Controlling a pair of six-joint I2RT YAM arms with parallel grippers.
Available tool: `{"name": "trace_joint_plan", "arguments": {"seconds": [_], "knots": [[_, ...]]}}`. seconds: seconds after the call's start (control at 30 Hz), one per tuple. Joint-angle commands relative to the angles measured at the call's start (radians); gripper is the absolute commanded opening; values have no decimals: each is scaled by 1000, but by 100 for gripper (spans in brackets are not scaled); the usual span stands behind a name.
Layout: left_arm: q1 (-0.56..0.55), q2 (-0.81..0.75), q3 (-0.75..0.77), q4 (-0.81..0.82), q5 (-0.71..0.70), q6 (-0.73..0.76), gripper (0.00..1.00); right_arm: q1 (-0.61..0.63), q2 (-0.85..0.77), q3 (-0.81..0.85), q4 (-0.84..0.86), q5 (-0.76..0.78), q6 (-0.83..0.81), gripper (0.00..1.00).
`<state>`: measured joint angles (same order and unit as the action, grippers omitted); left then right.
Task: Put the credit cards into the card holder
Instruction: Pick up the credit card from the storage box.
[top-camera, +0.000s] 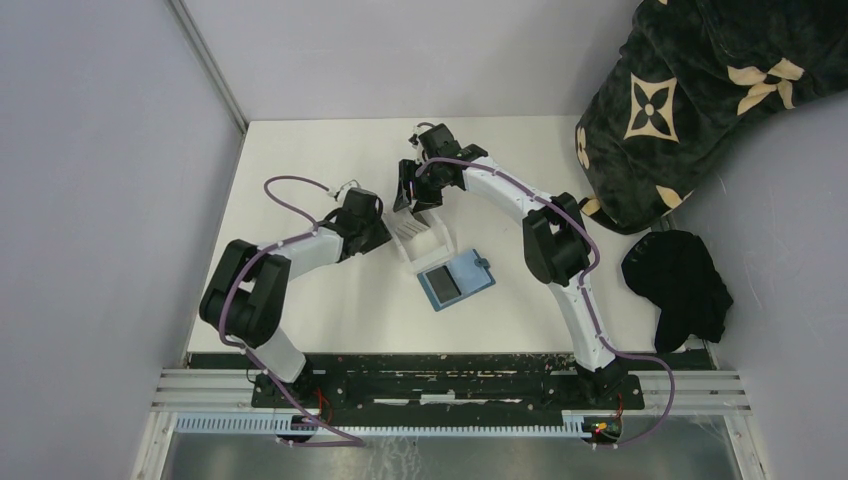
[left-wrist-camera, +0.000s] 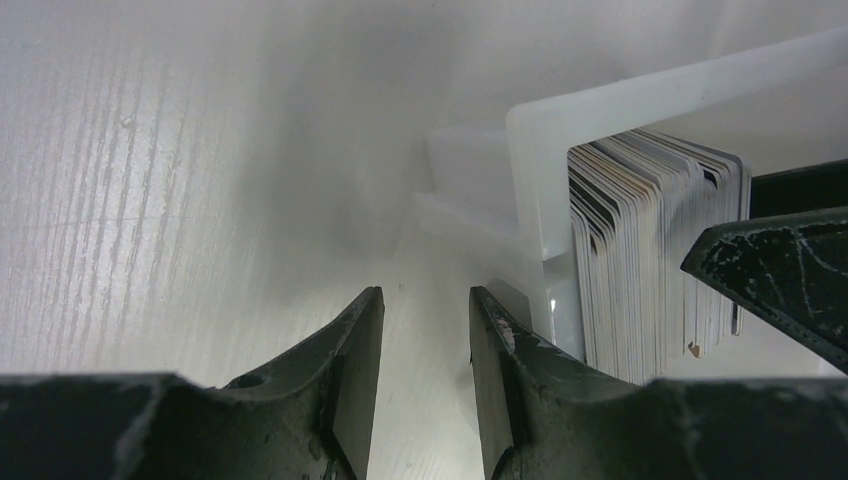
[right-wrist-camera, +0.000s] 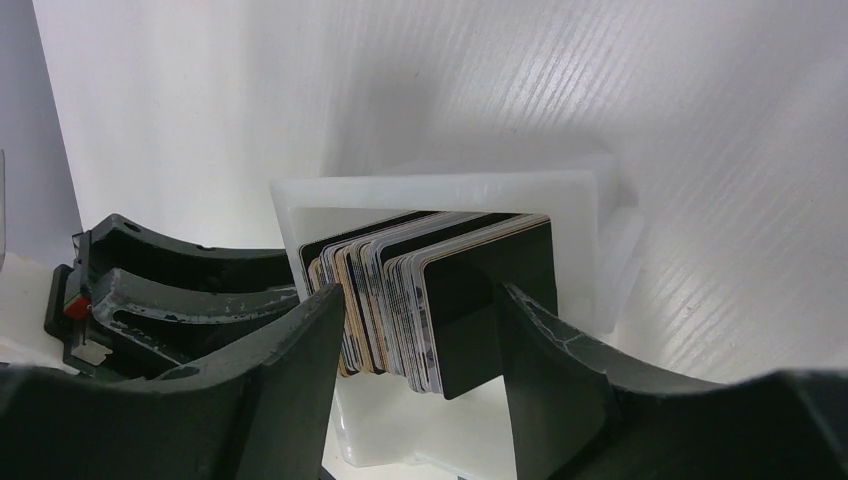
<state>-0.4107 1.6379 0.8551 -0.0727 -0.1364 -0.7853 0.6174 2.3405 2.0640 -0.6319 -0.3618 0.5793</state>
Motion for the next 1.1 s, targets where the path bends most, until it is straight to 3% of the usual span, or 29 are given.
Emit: {"name": "trace_joint_plan", "arguments": {"seconds": [0.0, 1.07], "knots": [[1, 14, 54, 56, 21, 42, 44, 6, -29, 7, 20, -36, 13, 62], [3, 76, 111, 56, 25, 36, 44, 12, -100, 29, -16, -27, -17, 52]]}}
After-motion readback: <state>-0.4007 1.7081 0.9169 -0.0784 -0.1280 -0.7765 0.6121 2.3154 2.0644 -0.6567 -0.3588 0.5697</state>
